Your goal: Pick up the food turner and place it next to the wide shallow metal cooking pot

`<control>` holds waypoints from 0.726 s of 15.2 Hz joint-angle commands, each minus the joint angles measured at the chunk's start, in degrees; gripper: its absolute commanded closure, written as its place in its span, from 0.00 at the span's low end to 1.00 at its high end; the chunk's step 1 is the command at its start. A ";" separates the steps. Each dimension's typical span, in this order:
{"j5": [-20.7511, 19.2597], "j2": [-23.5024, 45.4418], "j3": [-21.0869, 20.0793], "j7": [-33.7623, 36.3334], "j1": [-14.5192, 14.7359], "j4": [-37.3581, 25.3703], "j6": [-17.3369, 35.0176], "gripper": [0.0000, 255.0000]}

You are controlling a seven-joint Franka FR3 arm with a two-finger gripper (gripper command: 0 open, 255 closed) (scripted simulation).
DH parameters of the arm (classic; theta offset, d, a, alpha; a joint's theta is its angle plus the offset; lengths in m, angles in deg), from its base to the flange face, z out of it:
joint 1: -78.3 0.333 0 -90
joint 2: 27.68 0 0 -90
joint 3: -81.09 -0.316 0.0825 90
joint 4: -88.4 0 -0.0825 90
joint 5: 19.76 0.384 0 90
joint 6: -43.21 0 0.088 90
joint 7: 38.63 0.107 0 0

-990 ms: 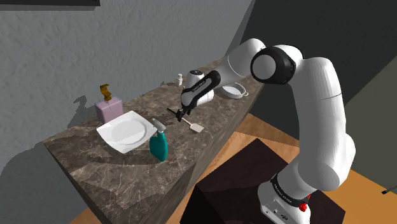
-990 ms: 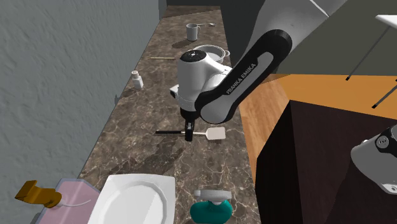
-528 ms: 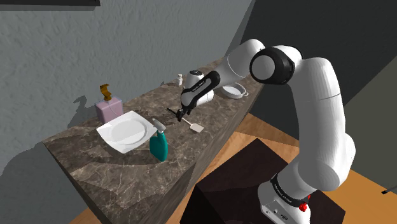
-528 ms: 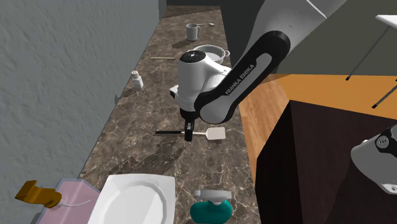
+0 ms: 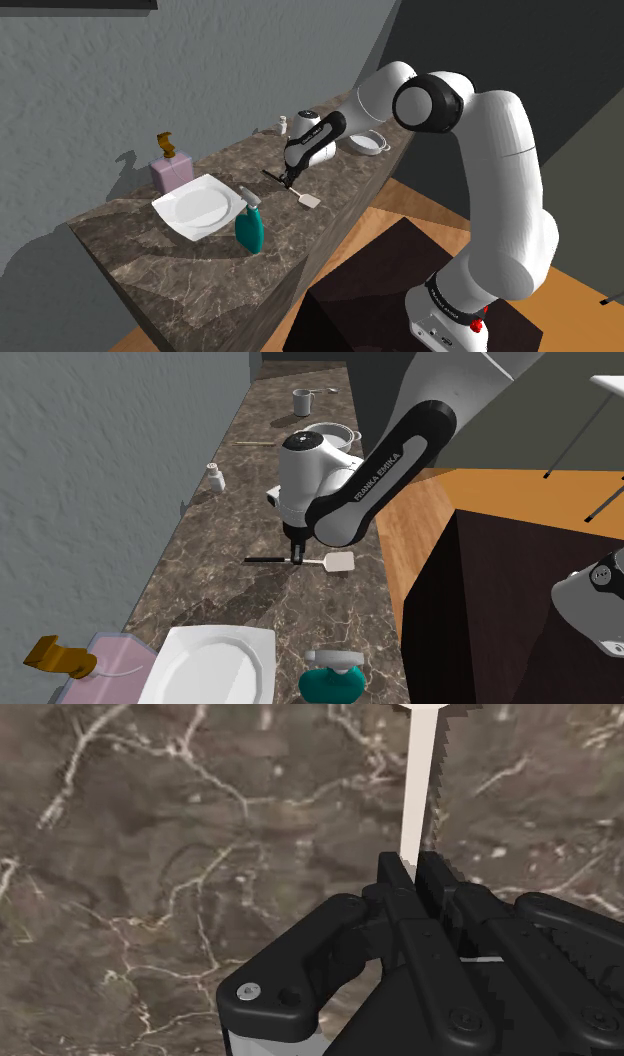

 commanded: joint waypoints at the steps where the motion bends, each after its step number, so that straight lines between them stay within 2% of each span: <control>1: 0.00 0.01 0.00 0.00 0.00 0.00 0.00 1.00; 11: 0.09 -6.04 -0.11 0.01 -0.10 2.01 -4.04 1.00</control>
